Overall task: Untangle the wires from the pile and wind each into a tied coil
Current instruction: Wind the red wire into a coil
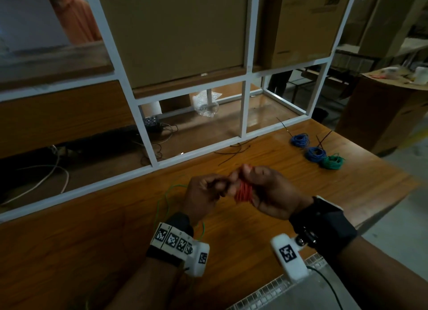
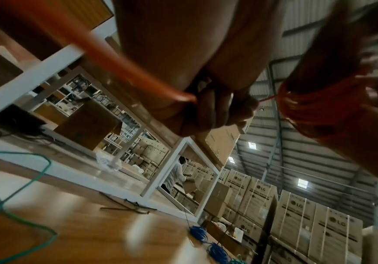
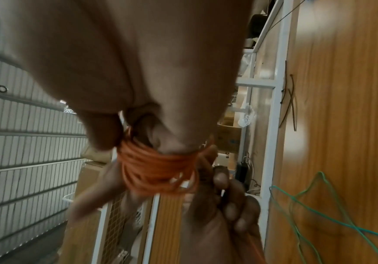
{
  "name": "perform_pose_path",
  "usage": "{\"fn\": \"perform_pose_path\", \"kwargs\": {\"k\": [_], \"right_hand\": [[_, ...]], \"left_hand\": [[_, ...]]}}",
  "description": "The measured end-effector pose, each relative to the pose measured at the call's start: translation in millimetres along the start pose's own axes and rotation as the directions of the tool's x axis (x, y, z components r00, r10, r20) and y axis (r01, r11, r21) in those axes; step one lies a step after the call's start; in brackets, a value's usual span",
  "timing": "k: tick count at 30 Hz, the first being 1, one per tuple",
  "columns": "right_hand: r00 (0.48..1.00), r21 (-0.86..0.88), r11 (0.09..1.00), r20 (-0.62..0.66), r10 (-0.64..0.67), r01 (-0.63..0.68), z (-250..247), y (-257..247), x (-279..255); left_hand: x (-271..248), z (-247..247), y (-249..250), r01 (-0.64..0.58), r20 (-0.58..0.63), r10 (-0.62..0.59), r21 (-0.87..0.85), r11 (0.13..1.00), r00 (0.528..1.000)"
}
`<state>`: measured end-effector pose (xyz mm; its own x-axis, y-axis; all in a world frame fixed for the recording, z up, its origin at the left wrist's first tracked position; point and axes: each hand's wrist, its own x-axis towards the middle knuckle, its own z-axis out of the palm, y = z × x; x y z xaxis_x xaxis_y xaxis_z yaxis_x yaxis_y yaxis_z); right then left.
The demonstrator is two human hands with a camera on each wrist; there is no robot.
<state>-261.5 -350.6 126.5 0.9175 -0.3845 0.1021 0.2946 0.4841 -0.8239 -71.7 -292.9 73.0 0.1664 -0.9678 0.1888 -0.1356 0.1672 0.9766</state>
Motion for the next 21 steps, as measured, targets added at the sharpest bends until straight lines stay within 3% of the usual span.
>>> {"fn": "perform_pose_path", "kwargs": {"k": [3, 5, 6, 8, 10, 11, 13, 15, 18, 21], "right_hand": [[0.949, 0.008, 0.985, -0.269, -0.162, 0.171, -8.4, -4.6, 7.6], [0.875, -0.248, 0.946, -0.385, -0.293, 0.208, -17.8, -5.8, 10.9], [0.839, -0.441, 0.881, -0.404, -0.365, 0.171, -24.4, -3.7, 12.5], [0.799, -0.799, 0.602, -0.37, -0.474, -0.013, -37.7, 5.2, 12.2], [0.863, -0.923, 0.352, -0.3, -0.407, -0.155, -45.1, 16.8, 11.6], [0.913, -0.933, 0.309, -0.279, -0.298, -0.184, -46.5, 22.5, 10.4], [0.967, -0.909, 0.342, -0.255, -0.002, -0.239, -41.7, 27.7, 6.6], [0.948, -0.857, 0.41, -0.251, 0.198, -0.313, -33.1, 21.5, -0.6], [0.923, -0.811, 0.501, -0.12, 0.365, -0.303, -27.1, 6.9, -5.4], [0.906, -0.601, 0.743, 0.071, 0.417, -0.295, -20.3, 1.7, -4.6]], "left_hand": [[-10.8, 13.7, -10.9, 0.167, 0.029, -0.167, 0.004, 0.986, 0.985], [-19.4, 21.2, -17.4, 0.207, 0.049, -0.213, 0.101, 0.973, 0.976], [-22.8, 22.4, -20.2, 0.181, 0.055, -0.193, 0.172, 0.968, 0.98], [-27.2, 22.0, -17.5, 0.06, 0.088, -0.094, 0.33, 0.942, 0.992], [-24.4, 16.8, -5.9, -0.069, 0.11, 0.014, 0.516, 0.854, 0.994], [-20.8, 12.5, 1.8, -0.122, 0.12, 0.062, 0.599, 0.792, 0.991], [-12.5, 0.7, 17.5, -0.199, 0.157, 0.125, 0.68, 0.706, 0.98], [-5.7, -11.2, 28.2, -0.206, 0.187, 0.111, 0.631, 0.748, 0.976], [-2.6, -20.1, 33.4, -0.171, 0.207, 0.096, 0.382, 0.908, 0.974], [-0.2, -18.7, 34.6, -0.162, 0.251, 0.119, 0.16, 0.974, 0.961]]}}
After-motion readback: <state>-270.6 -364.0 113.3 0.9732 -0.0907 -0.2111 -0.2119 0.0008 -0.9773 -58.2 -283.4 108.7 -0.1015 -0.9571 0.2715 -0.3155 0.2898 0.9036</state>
